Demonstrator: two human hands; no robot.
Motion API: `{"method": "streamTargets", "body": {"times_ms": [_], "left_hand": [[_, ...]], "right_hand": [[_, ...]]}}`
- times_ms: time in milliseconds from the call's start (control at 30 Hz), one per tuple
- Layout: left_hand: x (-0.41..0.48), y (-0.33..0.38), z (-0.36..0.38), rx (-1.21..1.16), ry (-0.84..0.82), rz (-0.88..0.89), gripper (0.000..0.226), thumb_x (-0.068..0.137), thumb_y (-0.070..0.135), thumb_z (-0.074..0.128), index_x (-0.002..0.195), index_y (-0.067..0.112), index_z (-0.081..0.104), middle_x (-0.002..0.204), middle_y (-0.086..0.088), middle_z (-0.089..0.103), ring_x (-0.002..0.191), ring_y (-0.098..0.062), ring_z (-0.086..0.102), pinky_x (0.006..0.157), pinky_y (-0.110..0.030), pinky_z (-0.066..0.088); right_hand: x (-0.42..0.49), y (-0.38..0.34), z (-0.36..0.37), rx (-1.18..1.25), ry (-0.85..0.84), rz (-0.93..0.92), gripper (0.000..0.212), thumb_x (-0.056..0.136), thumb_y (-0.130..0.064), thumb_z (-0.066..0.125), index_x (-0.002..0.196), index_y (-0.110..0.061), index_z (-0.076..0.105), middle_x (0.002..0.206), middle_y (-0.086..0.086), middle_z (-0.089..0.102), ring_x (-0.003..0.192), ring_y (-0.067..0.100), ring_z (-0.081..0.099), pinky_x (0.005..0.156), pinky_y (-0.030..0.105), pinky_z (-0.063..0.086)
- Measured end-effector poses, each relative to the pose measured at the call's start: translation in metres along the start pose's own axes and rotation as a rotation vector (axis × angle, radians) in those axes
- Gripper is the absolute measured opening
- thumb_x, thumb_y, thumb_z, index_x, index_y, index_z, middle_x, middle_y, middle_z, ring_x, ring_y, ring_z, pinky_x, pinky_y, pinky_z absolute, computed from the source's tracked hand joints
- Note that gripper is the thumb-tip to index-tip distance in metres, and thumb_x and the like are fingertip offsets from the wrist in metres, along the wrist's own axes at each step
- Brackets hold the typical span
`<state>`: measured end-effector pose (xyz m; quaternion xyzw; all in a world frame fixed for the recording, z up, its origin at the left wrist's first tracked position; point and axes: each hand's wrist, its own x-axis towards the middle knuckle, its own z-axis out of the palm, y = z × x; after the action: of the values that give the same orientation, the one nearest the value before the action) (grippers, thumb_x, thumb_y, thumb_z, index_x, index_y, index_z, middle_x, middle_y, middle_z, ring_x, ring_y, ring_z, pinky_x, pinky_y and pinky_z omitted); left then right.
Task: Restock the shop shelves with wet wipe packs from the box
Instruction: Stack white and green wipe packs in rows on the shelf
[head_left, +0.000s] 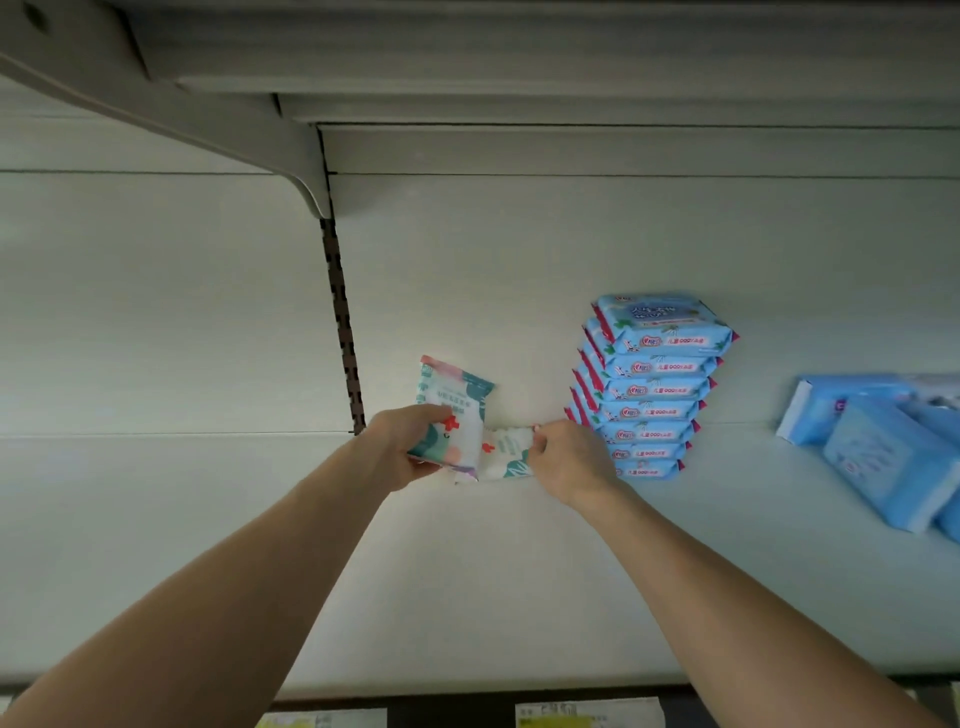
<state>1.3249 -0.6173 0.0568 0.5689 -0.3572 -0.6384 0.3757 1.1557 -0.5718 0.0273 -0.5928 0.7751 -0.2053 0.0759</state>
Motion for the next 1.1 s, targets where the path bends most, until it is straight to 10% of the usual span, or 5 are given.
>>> {"method": "streamTargets", "body": {"times_ms": [233,467,767,967,1100], "left_hand": [[-0.012,0.014,-0.008,0.174,-0.258,-0.069,0.022,0.085,0.017,0.061,0.105,0.008,0.062,0.088,-0.009,0.073,0.071,-0.02,0.069,0.054,-0.028,0.056],[-0.02,0.022,-0.006,-0.002,-0.282,-0.054,0.005,0.09,0.007,0.06,0.088,0.002,0.059,0.079,-0.018,0.069,0.061,-0.025,0.068,0.053,-0.029,0.058],[0.002,0.012,0.025,0.28,-0.012,0.187,0.076,0.083,-0.016,0.059,0.148,0.011,0.031,0.13,-0.017,0.054,0.101,-0.031,0.062,0.077,-0.037,0.053],[0.028,-0.002,0.035,0.501,0.112,0.262,0.056,0.084,-0.005,0.062,0.137,0.007,0.048,0.126,-0.015,0.058,0.112,-0.03,0.059,0.096,-0.036,0.05],[0.029,-0.005,0.034,0.733,0.104,0.258,0.01,0.083,0.005,0.063,0.092,0.008,0.064,0.092,-0.01,0.059,0.075,-0.023,0.055,0.07,-0.027,0.047]], "right_hand": [[-0.001,-0.021,-0.026,1.014,-0.196,0.168,0.022,0.093,-0.028,0.055,0.105,-0.012,0.063,0.086,0.004,0.066,0.058,0.012,0.061,0.047,0.021,0.041],[-0.005,-0.012,-0.03,1.199,-0.144,0.251,0.007,0.091,-0.005,0.058,0.085,-0.003,0.063,0.071,0.009,0.065,0.047,0.011,0.063,0.049,0.021,0.055],[0.002,0.001,-0.017,0.324,0.052,0.082,0.028,0.093,-0.021,0.057,0.067,-0.01,0.055,0.072,0.009,0.067,0.068,0.023,0.069,0.061,0.036,0.058],[0.001,-0.003,-0.014,-0.055,0.119,-0.013,0.02,0.097,-0.023,0.052,0.106,-0.009,0.063,0.1,0.005,0.068,0.08,0.021,0.058,0.055,0.023,0.034],[0.0,-0.003,-0.01,-0.131,0.078,-0.025,0.021,0.098,-0.023,0.049,0.111,-0.009,0.057,0.105,0.007,0.065,0.081,0.022,0.056,0.06,0.026,0.034]]}}
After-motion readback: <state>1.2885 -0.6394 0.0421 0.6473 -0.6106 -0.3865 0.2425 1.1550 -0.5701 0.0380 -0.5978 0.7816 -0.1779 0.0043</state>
